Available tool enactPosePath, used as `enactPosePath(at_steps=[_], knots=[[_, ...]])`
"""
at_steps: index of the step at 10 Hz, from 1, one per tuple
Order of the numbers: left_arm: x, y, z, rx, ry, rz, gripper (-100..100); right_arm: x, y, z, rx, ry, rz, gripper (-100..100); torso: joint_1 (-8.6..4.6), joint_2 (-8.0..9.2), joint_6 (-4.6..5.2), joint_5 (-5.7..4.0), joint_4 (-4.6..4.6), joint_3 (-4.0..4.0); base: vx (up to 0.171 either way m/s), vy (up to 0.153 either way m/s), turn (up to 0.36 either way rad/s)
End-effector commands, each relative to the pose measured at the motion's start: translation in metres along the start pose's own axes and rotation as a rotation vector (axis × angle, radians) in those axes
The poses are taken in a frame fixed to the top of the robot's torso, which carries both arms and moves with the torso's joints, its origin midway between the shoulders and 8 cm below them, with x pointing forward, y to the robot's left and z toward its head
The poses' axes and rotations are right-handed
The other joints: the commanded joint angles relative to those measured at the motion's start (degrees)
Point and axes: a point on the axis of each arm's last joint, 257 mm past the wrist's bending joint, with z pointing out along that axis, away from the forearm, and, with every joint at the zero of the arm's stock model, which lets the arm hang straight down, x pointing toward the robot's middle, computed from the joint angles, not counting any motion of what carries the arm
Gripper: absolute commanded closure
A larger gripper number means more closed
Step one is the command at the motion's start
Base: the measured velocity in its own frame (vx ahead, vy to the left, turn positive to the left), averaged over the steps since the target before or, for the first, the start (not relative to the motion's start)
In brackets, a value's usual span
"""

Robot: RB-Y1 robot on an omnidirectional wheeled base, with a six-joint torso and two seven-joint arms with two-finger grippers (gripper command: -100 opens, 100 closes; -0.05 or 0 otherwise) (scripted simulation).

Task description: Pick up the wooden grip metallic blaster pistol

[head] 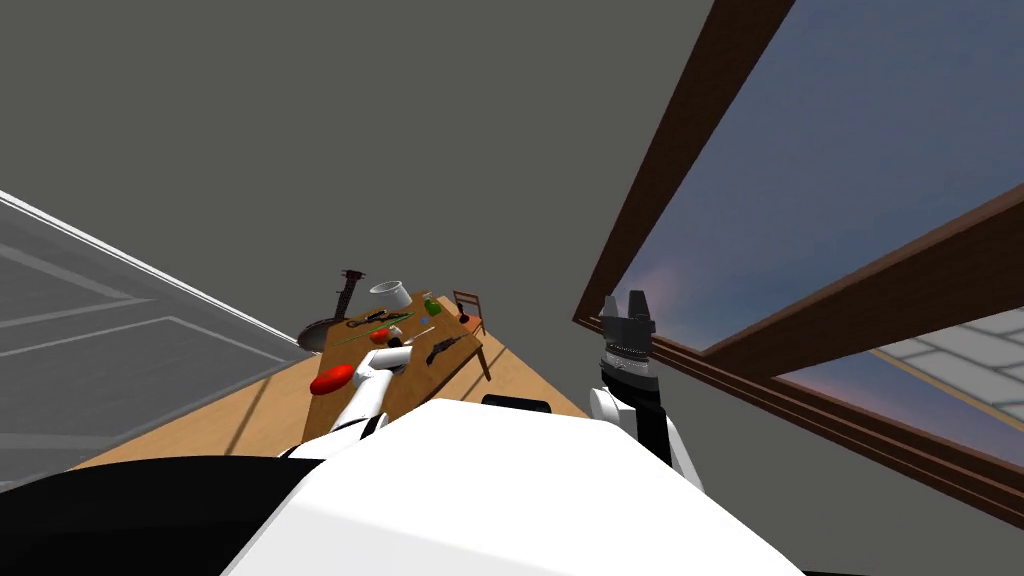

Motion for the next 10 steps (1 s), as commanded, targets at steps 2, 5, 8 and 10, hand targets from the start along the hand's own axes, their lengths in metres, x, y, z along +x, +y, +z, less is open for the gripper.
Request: enactPosePath(at_steps=[2, 5, 8, 10], knots=[[-0.013, 0.017, 0.004, -0.099, -0.04, -0.07, -100, 0.0, 0.0, 0.0, 0.0, 0.0, 0.0, 0, 0.03, 0.01, -0.1, 0.01, -0.01, 0.0, -0.008, 0.009, -0.237], [-0.026, 0.05, 0.007, -0.22, -0.088, -0.112, -100, 0.0, 0.0, 0.0, 0.0, 0.0, 0.0, 0, 0.05, -0.01, -0.05, 0.01, -0.01, -0.01, -0.004, 0.013, -0.181], [-0.035, 0.076, 0.006, -0.342, -0.129, -0.192, -100, 0.0, 0.0, 0.0, 0.0, 0.0, 0.0, 0, 0.08, -0.04, -0.11, 0.02, -0.02, -0.03, 0.005, 0.019, -0.211], [-0.038, 0.088, 0.0, -0.409, -0.151, -0.229, -100, 0.0, 0.0, 0.0, 0.0, 0.0, 0.0, 0, 0.08, -0.05, -0.11, 0.02, -0.02, -0.03, 0.009, 0.024, -0.205]])
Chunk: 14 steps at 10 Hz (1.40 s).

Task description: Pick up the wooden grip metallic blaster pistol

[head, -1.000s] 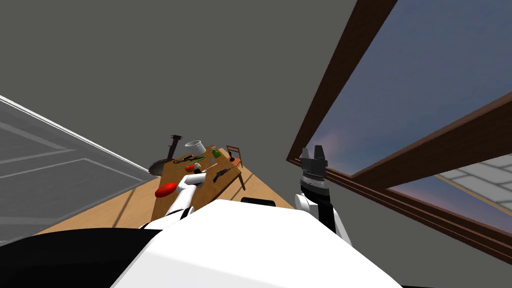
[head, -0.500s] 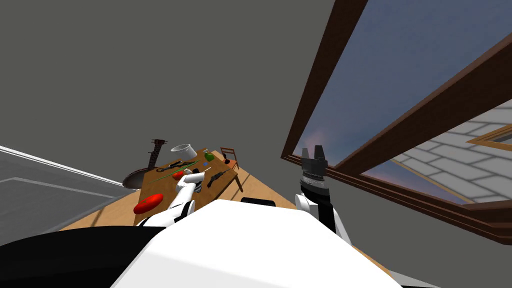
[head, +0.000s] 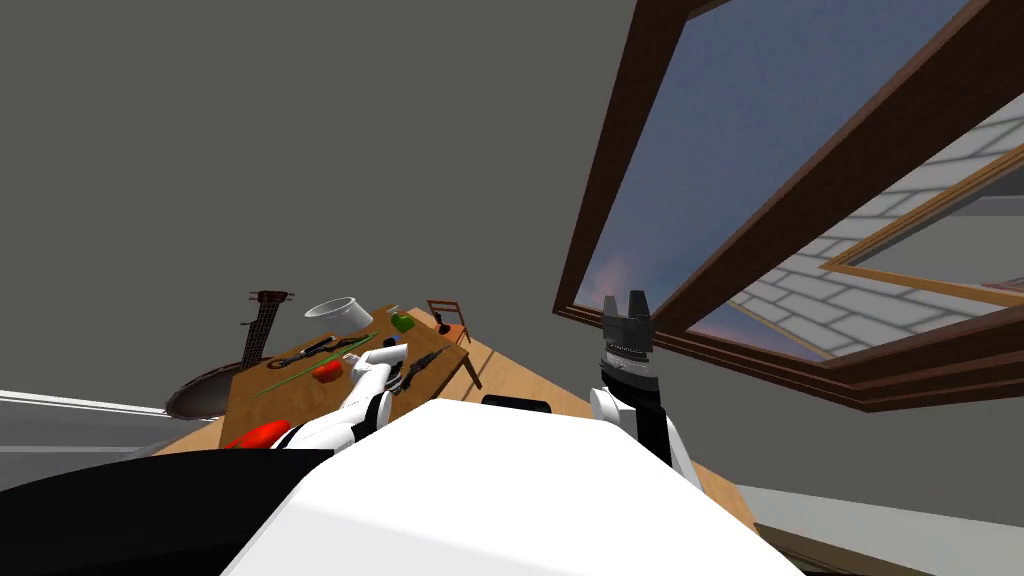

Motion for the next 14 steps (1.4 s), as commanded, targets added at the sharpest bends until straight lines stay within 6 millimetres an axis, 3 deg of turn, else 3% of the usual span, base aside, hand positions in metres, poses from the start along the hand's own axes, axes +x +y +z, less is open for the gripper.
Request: enactPosePath(at_steps=[1, 7, 13, 14], knots=[[-0.005, 0.01, 0.001, -0.043, -0.016, -0.019, -100, 0.0, 0.0, 0.0, 0.0, 0.0, 0.0, 0, 0.0, 0.0, 0.0, 0.0, 0.0, 0.0, 0.011, 0.028, -0.138], [-0.014, 0.057, -0.006, -0.28, -0.077, -0.151, -100, 0.0, 0.0, 0.0, 0.0, 0.0, 0.0, 0, 0.1, -0.1, -0.02, 0.02, -0.02, -0.05, 0.027, 0.047, -0.265], [-0.013, 0.072, -0.014, -0.365, -0.093, -0.199, -100, 0.0, 0.0, 0.0, 0.0, 0.0, 0.0, 0, 0.15, -0.13, -0.06, 0.03, -0.03, -0.08, 0.024, 0.054, -0.158], [-0.013, 0.073, -0.015, -0.369, -0.095, -0.202, 0, 0.0, 0.0, 0.0, 0.0, 0.0, 0.0, 0, 0.04, -0.08, -0.12, 0.02, -0.03, -0.05, 0.003, 0.007, 0.007]])
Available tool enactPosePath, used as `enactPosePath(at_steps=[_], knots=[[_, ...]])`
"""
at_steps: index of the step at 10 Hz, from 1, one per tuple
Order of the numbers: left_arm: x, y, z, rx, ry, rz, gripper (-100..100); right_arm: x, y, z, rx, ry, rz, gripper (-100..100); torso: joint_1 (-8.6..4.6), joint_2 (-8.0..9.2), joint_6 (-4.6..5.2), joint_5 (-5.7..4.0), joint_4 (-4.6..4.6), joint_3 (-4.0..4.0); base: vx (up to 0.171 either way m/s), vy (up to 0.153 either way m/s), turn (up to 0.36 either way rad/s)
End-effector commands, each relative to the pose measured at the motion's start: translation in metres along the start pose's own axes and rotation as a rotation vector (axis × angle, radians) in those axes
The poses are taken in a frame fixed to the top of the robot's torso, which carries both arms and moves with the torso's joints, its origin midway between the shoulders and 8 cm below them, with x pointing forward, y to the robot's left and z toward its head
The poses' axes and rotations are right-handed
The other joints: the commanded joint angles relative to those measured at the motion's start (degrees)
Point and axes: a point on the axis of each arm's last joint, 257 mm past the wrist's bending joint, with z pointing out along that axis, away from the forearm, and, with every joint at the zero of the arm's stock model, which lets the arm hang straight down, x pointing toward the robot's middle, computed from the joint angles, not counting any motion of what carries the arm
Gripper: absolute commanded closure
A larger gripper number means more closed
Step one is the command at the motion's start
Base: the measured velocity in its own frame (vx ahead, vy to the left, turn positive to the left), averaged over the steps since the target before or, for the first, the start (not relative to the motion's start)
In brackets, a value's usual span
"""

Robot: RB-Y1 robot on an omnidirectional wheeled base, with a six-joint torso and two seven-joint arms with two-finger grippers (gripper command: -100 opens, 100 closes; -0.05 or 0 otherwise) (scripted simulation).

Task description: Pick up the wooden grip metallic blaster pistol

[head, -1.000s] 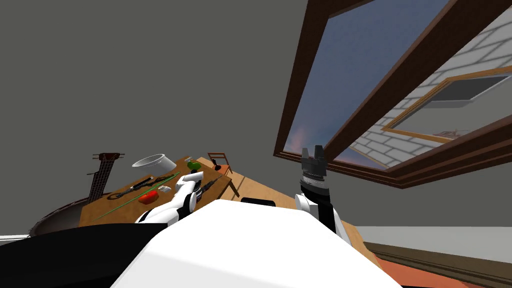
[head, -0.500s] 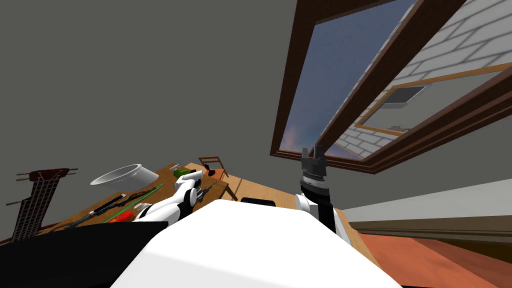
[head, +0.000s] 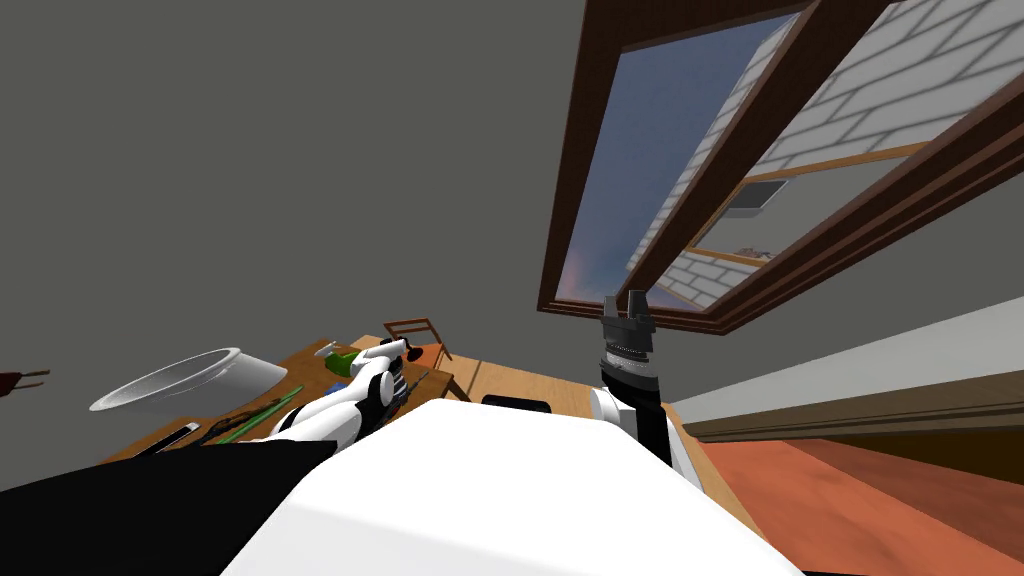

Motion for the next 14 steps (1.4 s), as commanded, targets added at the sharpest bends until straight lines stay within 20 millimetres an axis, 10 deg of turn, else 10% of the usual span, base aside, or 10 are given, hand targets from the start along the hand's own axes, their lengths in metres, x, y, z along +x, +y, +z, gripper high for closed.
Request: enactPosePath(at_steps=[1, 4, 5, 9, 10, 11, 13, 14], knots=[[0.007, 0.01, 0.009, -0.002, 0.003, -0.013, -100, 0.0, 0.0, 0.0, 0.0, 0.0, 0.0, 0, 0.0, 0.0, 0.0, 0.0, 0.0, 0.0, -0.043, 0.046, -0.109], [0.011, 0.017, 0.014, -0.006, 0.004, -0.018, -100, 0.0, 0.0, 0.0, 0.0, 0.0, 0.0, 0, 0.25, 0.37, 0.0, 0.05, 0.08, 0.22, -0.077, 0.066, -0.064], [0.012, 0.017, 0.015, -0.005, 0.005, -0.022, 100, 0.0, 0.0, 0.0, 0.0, 0.0, 0.0, 0, 0.14, 0.24, -0.02, 0.03, 0.06, 0.15, -0.007, 0.008, 0.002], [0.012, 0.017, 0.015, -0.006, 0.004, -0.023, 100, 0.0, 0.0, 0.0, 0.0, 0.0, 0.0, 0, 0.02, 0.03, 0.03, 0.01, 0.01, 0.02, 0.0, 0.0, 0.0], [0.012, 0.017, 0.015, -0.006, 0.004, -0.024, 0, 0.0, 0.0, 0.0, 0.0, 0.0, 0.0, 0, 0.02, 0.03, 0.03, 0.0, 0.01, 0.02, 0.0, 0.0, 0.0], [0.006, 0.008, 0.007, -0.002, 0.002, -0.01, 100, 0.0, 0.0, 0.0, 0.0, 0.0, 0.0, 0, 0.01, 0.03, 0.03, 0.0, 0.01, 0.02, 0.061, -0.056, 0.112], [0.005, 0.006, 0.005, 0.0, 0.003, -0.013, 100, 0.0, 0.0, 0.0, 0.0, 0.0, 0.0, 0, -0.26, -0.26, 0.04, -0.08, -0.04, -0.14, 0.07, -0.052, 0.071], [0.004, 0.006, 0.005, -0.001, 0.002, -0.01, 0, 0.0, 0.0, 0.0, 0.0, 0.0, 0.0, 0, -0.15, -0.17, 0.08, -0.04, -0.03, -0.1, 0.006, -0.006, -0.004]])
